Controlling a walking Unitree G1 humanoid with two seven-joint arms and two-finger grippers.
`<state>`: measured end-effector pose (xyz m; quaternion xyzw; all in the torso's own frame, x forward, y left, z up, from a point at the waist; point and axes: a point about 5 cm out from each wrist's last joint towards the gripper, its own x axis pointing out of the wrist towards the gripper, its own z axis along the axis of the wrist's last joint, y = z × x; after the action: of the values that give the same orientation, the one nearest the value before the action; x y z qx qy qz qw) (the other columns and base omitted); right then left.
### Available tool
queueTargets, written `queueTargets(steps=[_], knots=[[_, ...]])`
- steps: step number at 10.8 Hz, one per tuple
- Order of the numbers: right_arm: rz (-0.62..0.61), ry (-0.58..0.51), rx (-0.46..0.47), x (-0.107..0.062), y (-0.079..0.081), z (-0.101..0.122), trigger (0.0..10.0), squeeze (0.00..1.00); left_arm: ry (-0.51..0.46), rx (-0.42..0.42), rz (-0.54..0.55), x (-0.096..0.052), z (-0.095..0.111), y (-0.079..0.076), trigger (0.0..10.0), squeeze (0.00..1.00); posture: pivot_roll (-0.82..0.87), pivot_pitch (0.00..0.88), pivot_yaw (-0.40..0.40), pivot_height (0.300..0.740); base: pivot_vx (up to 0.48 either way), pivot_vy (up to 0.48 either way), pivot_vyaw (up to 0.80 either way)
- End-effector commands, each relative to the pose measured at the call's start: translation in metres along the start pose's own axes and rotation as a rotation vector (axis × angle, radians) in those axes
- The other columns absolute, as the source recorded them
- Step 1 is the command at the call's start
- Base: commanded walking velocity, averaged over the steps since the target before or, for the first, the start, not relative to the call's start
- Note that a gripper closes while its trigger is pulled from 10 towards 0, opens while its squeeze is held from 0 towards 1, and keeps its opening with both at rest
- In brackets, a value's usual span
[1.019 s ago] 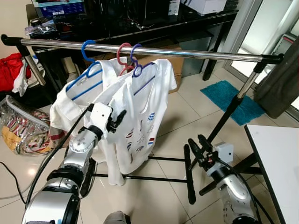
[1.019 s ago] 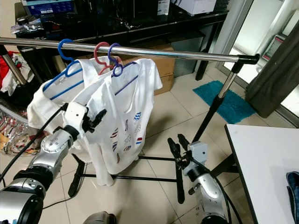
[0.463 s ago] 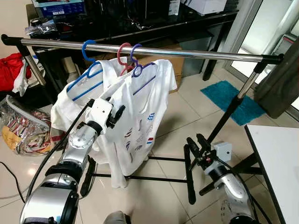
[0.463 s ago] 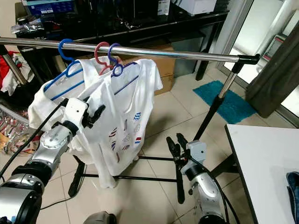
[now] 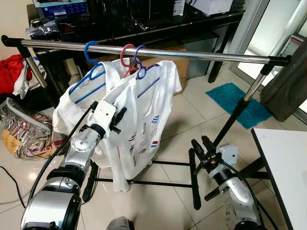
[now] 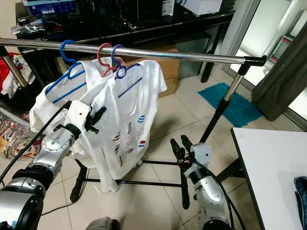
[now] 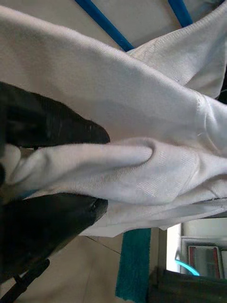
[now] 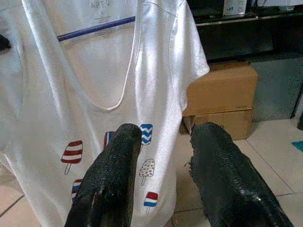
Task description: Hang hanger
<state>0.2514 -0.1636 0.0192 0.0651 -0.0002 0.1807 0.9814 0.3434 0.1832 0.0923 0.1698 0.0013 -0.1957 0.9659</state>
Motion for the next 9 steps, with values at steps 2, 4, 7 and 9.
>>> queueTargets(steps=[2,4,7,9], knots=[[0.002,-0.016,-0.003,0.003,-0.001,0.005,10.0,0.0,-0.034,-0.005,0.004,0.001,0.005,0.002,0.0,0.0,0.16,0.017,-0.004,0.74,0.0,0.0,0.0],[0.001,-0.014,-0.005,0.003,-0.001,0.005,10.0,0.0,-0.047,-0.005,-0.002,0.001,0.006,0.002,0.0,0.0,0.16,0.018,-0.005,0.74,0.0,0.0,0.0],[-0.017,-0.004,-0.009,0.001,-0.003,0.004,10.0,0.0,-0.048,0.008,0.114,0.001,0.01,0.013,9.1,0.0,0.16,0.015,-0.003,0.74,0.0,0.0,0.0],[-0.019,-0.005,-0.009,0.003,-0.003,0.004,10.0,0.0,-0.089,0.043,0.189,0.0,0.017,0.023,10.0,0.0,0.16,0.014,-0.001,0.74,0.0,0.0,0.0]])
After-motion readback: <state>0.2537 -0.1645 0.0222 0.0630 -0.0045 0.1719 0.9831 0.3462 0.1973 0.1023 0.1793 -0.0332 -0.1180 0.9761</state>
